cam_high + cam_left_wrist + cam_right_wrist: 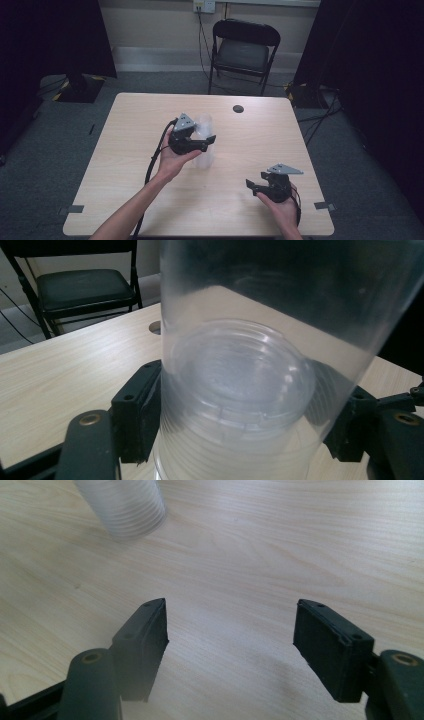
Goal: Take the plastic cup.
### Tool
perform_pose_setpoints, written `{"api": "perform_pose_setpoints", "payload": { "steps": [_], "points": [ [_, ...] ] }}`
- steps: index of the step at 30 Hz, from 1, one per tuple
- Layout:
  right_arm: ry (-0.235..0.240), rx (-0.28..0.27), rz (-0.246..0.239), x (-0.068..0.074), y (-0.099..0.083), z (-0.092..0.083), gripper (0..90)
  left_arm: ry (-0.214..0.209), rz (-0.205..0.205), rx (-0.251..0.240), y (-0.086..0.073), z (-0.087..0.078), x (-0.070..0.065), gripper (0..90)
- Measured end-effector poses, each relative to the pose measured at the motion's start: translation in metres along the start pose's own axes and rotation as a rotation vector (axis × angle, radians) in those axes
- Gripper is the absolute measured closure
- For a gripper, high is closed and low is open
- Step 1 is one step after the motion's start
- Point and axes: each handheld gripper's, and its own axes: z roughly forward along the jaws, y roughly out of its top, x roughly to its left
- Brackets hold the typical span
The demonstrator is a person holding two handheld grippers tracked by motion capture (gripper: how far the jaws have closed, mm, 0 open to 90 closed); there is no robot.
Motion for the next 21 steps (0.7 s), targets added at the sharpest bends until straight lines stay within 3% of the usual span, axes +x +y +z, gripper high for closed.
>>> {"api": "perform_pose_setpoints", "payload": {
  "steps": [8,21],
  "points": [
    [-0.001,-0.001,-0.004,0.0,0.0,0.0,29.9,-0.014,-0.02,-0.042,0.006,-0.008,0.004,30.4],
    [0.003,-0.001,-0.001,0.001,0.0,0.002,29.8,-0.008,0.004,-0.097,0.015,-0.018,-0.003,30.5]
  ]
}}
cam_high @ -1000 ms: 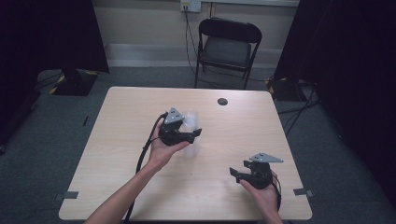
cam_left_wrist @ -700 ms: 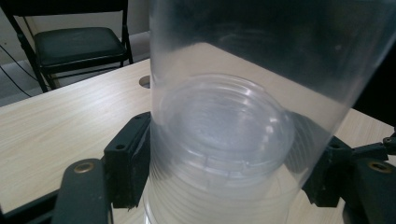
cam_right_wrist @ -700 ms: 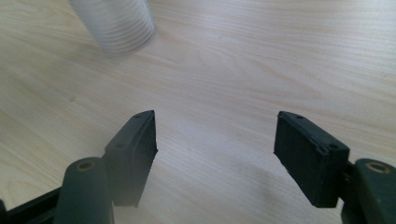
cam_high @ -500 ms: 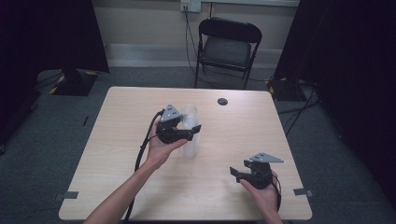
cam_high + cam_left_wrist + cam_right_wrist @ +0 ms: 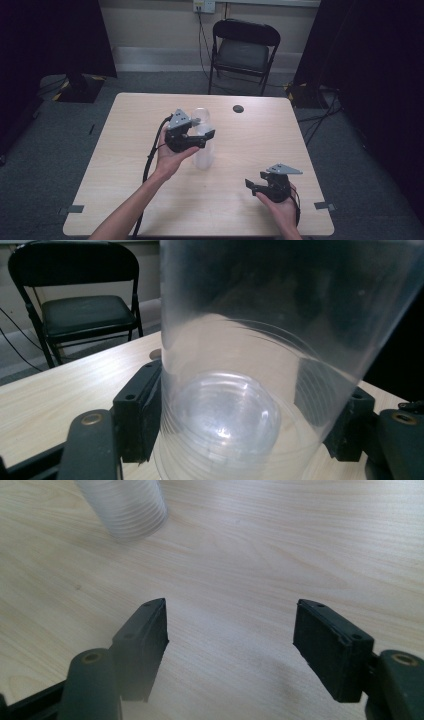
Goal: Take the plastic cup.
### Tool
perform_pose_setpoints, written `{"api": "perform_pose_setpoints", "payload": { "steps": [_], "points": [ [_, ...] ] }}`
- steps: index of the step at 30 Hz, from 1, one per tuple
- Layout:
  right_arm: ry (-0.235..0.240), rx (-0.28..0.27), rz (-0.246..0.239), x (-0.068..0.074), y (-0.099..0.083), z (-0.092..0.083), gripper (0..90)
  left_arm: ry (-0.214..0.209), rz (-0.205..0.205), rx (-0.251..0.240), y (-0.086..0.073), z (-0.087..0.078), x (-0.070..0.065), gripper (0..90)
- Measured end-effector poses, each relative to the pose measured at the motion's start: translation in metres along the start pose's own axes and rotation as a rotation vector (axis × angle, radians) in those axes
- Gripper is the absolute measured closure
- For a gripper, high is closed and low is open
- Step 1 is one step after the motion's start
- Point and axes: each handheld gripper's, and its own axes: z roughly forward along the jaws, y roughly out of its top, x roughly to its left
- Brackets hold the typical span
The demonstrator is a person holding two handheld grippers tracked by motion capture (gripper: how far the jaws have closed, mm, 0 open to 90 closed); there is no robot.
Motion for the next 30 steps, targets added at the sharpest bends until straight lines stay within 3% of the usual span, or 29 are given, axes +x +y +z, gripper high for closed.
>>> {"api": "perform_pose_setpoints", "payload": {
  "steps": [13,19,23,26,29,30],
  "points": [
    [0.002,-0.003,-0.002,0.0,0.0,0.0,29.7,-0.013,-0.032,-0.045,0.01,-0.016,-0.004,30.7],
    [-0.002,-0.008,0.001,0.0,0.0,-0.002,29.7,-0.03,-0.014,-0.054,0.016,-0.026,-0.007,30.6],
    [-0.012,-0.02,-0.003,0.001,0.0,-0.002,29.8,-0.011,0.003,-0.044,0.016,-0.038,-0.008,30.6],
    [-0.009,-0.023,-0.005,0.002,0.001,-0.001,29.8,-0.004,-0.005,-0.029,0.013,-0.047,-0.008,30.6],
    [-0.007,-0.027,-0.01,0.004,0.001,-0.002,29.8,-0.033,-0.053,-0.03,0.009,-0.055,-0.005,30.4],
    [-0.007,-0.028,-0.01,0.004,0.001,-0.002,29.8,-0.019,-0.045,-0.039,0.007,-0.058,-0.005,30.4]
  ]
}}
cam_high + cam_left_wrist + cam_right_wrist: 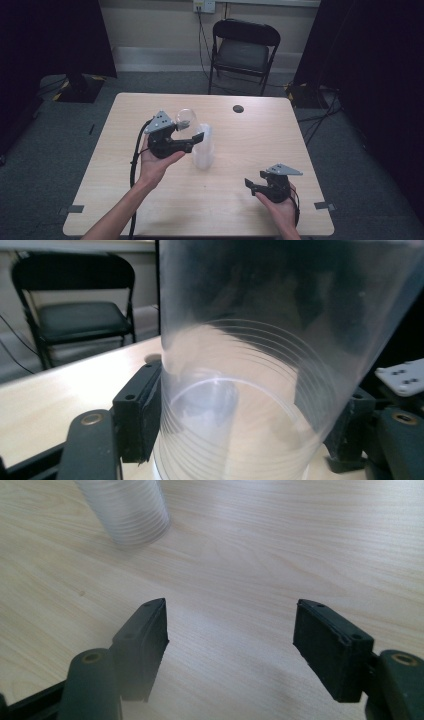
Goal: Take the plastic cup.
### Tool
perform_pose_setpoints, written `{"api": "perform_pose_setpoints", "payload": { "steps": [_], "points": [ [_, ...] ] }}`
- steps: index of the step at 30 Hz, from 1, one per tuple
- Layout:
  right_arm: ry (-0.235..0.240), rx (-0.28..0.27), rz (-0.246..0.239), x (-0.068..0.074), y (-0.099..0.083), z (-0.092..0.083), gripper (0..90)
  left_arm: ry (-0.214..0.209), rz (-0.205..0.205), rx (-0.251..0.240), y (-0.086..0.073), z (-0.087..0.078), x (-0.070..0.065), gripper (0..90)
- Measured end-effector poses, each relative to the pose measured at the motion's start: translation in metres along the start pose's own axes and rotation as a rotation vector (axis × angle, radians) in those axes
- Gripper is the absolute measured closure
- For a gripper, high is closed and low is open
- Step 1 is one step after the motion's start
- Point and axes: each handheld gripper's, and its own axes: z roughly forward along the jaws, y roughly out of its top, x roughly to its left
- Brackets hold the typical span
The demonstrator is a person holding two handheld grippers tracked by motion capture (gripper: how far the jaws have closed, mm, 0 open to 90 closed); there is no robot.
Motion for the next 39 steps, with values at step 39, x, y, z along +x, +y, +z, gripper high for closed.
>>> {"api": "perform_pose_setpoints", "payload": {
  "steps": [39],
  "points": [
    [0.169,-0.19,-0.215,0.068,0.01,0.001,42.4,-0.198,-0.33,0.226,-0.083,-0.026,-0.001,32.4]
  ]
}}
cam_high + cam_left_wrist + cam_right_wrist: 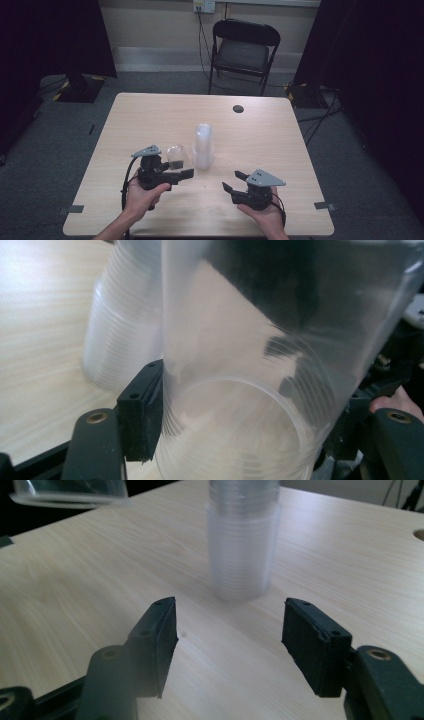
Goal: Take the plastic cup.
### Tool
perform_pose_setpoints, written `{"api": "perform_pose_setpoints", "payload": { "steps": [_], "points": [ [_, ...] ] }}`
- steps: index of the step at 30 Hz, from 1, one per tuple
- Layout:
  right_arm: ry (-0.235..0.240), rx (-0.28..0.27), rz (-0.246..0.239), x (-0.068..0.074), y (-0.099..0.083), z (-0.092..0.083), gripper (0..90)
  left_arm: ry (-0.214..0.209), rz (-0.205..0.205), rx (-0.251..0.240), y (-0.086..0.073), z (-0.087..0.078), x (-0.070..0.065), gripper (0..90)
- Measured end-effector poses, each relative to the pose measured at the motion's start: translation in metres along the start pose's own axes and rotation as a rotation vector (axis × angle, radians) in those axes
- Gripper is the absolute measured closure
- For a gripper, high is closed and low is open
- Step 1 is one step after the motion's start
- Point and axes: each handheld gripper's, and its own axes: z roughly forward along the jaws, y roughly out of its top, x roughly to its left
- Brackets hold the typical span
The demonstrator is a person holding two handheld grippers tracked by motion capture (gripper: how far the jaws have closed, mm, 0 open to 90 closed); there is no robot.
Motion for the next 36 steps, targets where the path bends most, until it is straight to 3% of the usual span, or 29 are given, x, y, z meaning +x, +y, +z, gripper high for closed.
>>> {"api": "perform_pose_setpoints", "payload": {
  "steps": [9,13,15,17,23,36],
  "points": [
    [0.095,-0.023,-0.08,0.024,0.01,0.012,56.5,-0.074,-0.114,-0.007,-0.006,-0.002,0.001,32.7],
    [0.12,-0.052,-0.109,0.033,0.013,0.017,58.8,-0.09,-0.165,0.008,-0.009,0.002,0.001,32.8],
    [0.131,-0.061,-0.111,0.036,0.013,0.02,59.8,-0.073,-0.189,0.018,-0.01,0.004,0.002,32.9],
    [0.137,-0.064,-0.111,0.038,0.01,0.022,60.7,-0.059,-0.203,0.026,-0.011,0.005,0.002,32.9],
    [0.157,-0.058,-0.112,0.045,0.005,0.028,61.9,-0.08,-0.249,0.036,-0.013,0.008,0.004,33.2],
    [0.153,-0.119,-0.126,0.047,0.008,0.028,66.6,-0.111,-0.334,0.065,-0.018,0.017,0.004,33.3]
  ]
}}
